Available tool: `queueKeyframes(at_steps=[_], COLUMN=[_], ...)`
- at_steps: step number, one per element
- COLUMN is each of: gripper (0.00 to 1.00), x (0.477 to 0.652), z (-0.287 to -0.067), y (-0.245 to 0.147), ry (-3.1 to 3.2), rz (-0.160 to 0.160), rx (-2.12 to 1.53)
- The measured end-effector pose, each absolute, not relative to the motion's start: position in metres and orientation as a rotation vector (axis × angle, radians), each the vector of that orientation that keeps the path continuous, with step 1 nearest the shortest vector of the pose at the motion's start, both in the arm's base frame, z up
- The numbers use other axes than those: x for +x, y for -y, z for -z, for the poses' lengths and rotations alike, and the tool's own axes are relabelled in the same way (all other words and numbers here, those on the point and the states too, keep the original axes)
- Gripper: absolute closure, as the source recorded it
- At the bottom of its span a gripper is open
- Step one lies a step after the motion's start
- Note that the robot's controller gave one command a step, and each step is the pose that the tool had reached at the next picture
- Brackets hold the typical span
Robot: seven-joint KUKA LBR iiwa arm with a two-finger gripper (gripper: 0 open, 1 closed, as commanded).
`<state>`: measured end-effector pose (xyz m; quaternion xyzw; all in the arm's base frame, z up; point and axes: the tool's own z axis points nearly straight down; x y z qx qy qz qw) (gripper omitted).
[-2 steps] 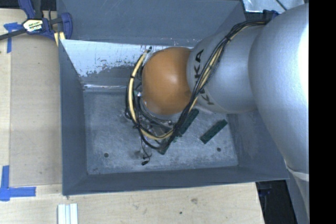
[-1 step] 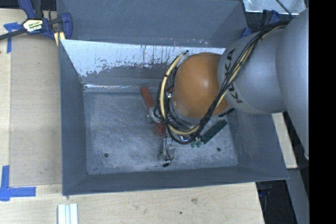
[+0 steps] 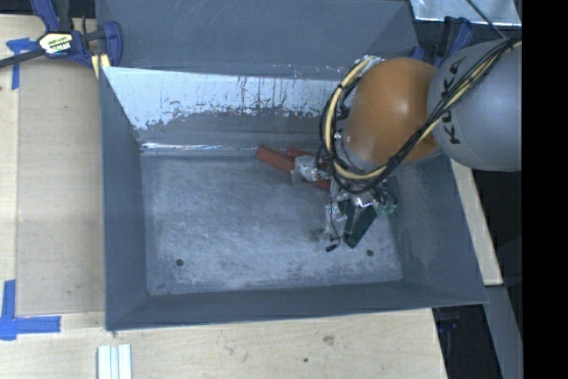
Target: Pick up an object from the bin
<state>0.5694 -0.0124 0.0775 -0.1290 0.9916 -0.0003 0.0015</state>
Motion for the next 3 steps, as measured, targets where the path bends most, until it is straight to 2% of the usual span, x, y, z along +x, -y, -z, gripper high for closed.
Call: queueKeyframes(at_steps=[1,2,3], gripper=[0.00,0.00,0.00], x=[0.629,0.610,0.623], z=[-0.092,-0.073,-0.072], y=[0.076,0.085,0.118], ry=[-3.103,-3.133,-3.115], rz=[0.006,-0.003,-0.008], rx=[-0.449,0.052,0.436])
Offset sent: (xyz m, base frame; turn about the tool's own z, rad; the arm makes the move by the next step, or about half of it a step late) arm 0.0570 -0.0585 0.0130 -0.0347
